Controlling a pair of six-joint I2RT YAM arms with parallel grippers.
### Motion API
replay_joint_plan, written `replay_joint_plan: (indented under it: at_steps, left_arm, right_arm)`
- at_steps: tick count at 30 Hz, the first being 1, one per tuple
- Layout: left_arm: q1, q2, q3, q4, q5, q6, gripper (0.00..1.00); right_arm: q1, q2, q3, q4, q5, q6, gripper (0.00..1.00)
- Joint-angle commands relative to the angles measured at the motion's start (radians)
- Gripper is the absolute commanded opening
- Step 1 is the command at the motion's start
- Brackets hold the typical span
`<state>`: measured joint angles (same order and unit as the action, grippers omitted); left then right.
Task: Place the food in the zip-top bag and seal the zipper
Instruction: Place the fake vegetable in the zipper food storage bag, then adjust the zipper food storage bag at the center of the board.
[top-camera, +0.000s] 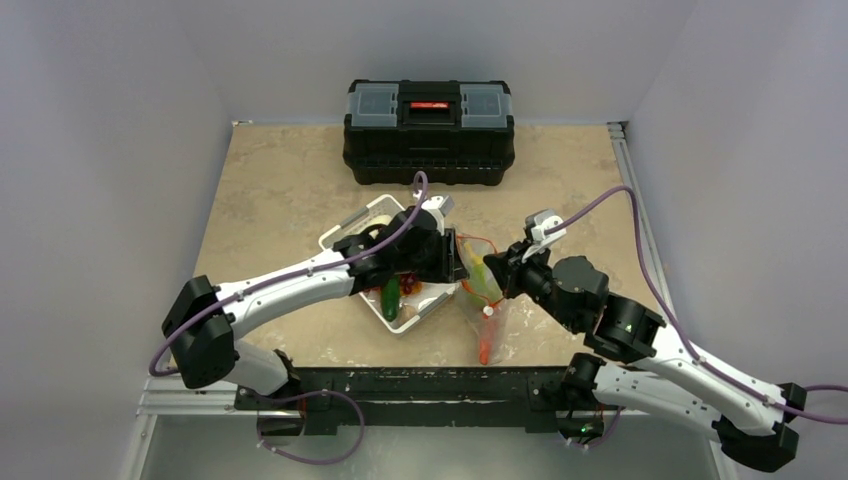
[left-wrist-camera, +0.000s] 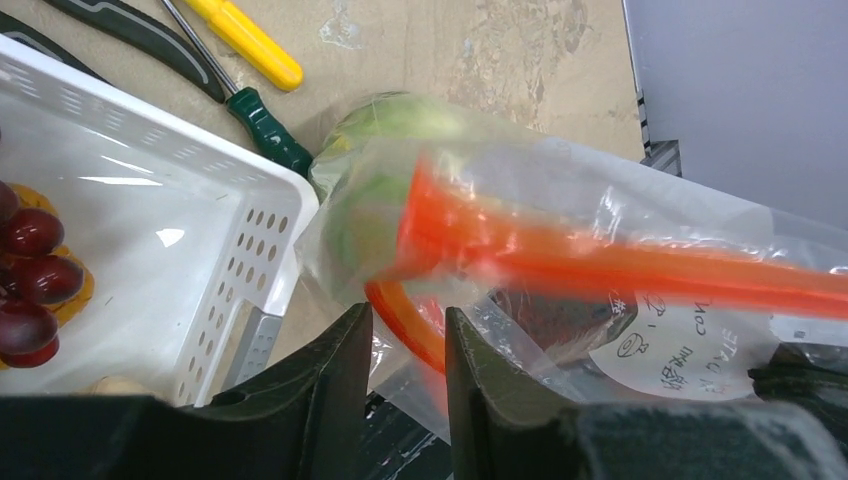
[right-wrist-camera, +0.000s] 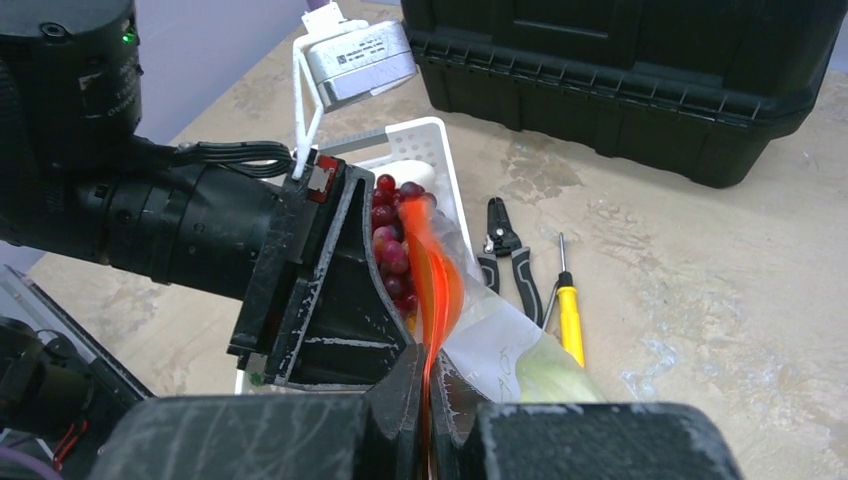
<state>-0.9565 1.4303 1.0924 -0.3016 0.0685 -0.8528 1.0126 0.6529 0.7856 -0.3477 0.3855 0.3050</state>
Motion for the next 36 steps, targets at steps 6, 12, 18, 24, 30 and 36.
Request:
replay_joint_plan:
  at_steps: [6, 12, 18, 24, 30, 36]
  left_arm:
    - [0.002, 0.046, 0.068, 0.085, 0.055, -0.011, 0.25]
    - [0.002, 0.035, 0.125, 0.101, 0.130, -0.020, 0.00]
    - [-0.001, 0.068, 0.346, 0.101, 0.343, -0.077, 0.00]
    - [-0.001, 0.126, 0.431, 0.214, 0.453, -0.194, 0.00]
    - [0.009, 0.247, 0.407, 0.183, 0.467, -0.187, 0.00]
    - [0.029, 0.255, 0.342, 0.081, 0.375, -0.099, 0.00]
  right_arm:
    - [0.003, -0.022, 0.049, 0.033, 0.036, -0.004, 0.00]
    - [0.003, 0.003, 0.082, -0.050, 0.227, 0.011, 0.00]
    - [0.002, 0.013, 0.131, -0.202, 0.471, 0.123, 0.00]
    - [0.003, -0.057, 0.155, -0.256, 0.573, 0.173, 0.00]
    - [0.003, -0.048, 0.111, -0.274, 0.582, 0.242, 0.00]
    - [0.002, -0.006, 0.089, -0.320, 0.586, 0.305, 0.00]
